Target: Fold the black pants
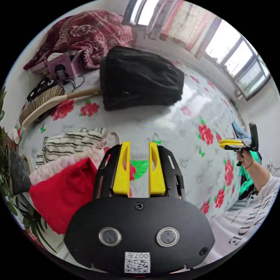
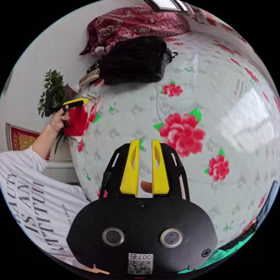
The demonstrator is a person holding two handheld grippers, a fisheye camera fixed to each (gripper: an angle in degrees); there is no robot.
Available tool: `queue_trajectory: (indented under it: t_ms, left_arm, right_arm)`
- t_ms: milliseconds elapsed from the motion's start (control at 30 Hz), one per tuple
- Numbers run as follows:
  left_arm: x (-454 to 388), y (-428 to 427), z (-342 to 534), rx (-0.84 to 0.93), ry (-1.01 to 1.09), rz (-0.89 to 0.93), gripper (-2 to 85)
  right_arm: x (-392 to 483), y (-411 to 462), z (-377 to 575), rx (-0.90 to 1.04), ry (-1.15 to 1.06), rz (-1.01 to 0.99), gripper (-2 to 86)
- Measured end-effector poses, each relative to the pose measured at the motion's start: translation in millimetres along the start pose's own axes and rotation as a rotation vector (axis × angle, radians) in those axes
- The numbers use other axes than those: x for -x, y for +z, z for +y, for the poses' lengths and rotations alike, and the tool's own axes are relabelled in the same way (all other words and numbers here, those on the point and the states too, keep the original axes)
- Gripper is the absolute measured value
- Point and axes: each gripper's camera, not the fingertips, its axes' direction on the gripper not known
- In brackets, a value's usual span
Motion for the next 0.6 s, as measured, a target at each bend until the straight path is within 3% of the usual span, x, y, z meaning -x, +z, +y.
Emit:
queue_trajectory:
  t_ms: [167,267,367,500,600]
  left_arm:
    - [-134.8,45.9,79.9,0.212,0.176,0.085,6.5]
    - [-198.3,61.2,93.6,0.295,0.303,0.138,6.0]
    - [-248.6,71.9,94.4,0.357,0.446,0.147,6.2]
    - [-285.8,84.3,92.3,0.435,0.532,0.169,7.6]
    - [-303.2,103.2,99.1,0.499,0.541,0.095,8.0]
  right_arm:
    - [36.4,33.7,179.8,0.252,0.072,0.156,7.8]
    - [47.4,54.5,225.0,0.315,0.137,0.165,8.9]
    - [59.9,46.8,239.6,0.130,0.209,0.249,9.7]
    - [54.4,29.7,241.5,0.105,0.205,0.215,9.3]
    - [2.1,-13.2,269.2,0.037,0.424,0.228,8.7]
